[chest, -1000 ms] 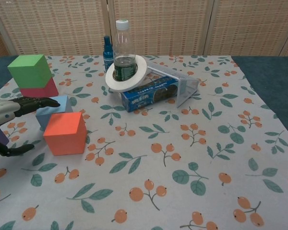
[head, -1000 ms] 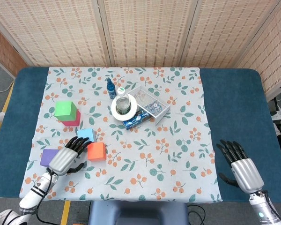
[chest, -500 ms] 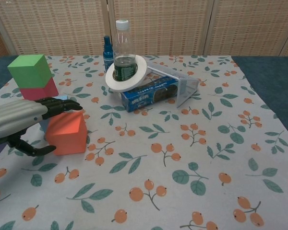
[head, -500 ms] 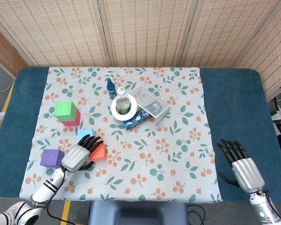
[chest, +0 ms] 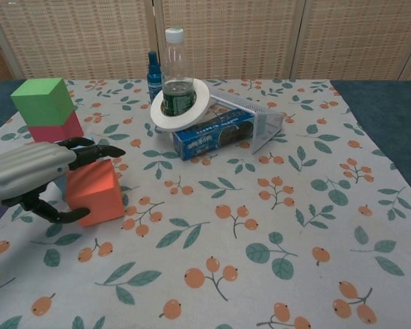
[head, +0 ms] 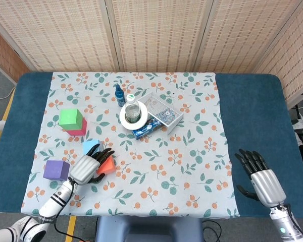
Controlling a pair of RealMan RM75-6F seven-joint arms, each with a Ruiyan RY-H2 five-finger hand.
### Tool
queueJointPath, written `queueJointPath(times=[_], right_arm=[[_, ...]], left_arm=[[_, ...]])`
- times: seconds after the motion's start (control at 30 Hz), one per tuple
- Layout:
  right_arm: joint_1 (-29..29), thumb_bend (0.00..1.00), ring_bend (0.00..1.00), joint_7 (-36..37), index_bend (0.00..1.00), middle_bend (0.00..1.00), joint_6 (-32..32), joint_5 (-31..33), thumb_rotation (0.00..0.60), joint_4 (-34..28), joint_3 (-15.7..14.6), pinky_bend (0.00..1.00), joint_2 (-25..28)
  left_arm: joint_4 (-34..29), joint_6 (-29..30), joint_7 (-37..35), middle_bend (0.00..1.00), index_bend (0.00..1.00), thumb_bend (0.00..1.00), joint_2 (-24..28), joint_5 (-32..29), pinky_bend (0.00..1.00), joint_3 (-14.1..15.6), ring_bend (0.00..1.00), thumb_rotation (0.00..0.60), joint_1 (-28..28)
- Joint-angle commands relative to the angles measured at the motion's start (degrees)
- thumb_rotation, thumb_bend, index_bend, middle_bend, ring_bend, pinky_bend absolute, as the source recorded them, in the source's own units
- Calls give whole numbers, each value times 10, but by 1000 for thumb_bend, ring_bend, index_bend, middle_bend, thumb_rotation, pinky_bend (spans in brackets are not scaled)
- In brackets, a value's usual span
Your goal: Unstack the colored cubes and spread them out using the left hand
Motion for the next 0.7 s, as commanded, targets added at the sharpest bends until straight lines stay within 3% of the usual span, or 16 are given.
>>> queueJointPath(times=[0.03, 0.27, 0.43, 0.7], right_arm=[[0, 129, 0, 0, 0, 0, 0, 0, 600, 0, 0, 0, 0], [0, 129, 0, 2, 0, 0, 1, 0, 600, -1, 0, 0, 1], [0, 129, 0, 2, 0, 0, 0, 0, 600, -1, 0, 0, 2], [0, 130, 0, 0, 0, 0, -2, -5, 600, -2, -4, 0, 0]], left_arm=[[14, 14, -11, 185, 111, 421, -10, 12, 93, 2, 526, 600, 0], [27, 39, -28, 304, 228, 484, -21, 25, 157, 4, 639, 600, 0], [-5, 68, -30, 315, 237, 497, -2, 42, 163, 12, 646, 600, 7], [-104, 97, -14, 297, 219, 487, 71, 83, 148, 80, 629, 600, 45]])
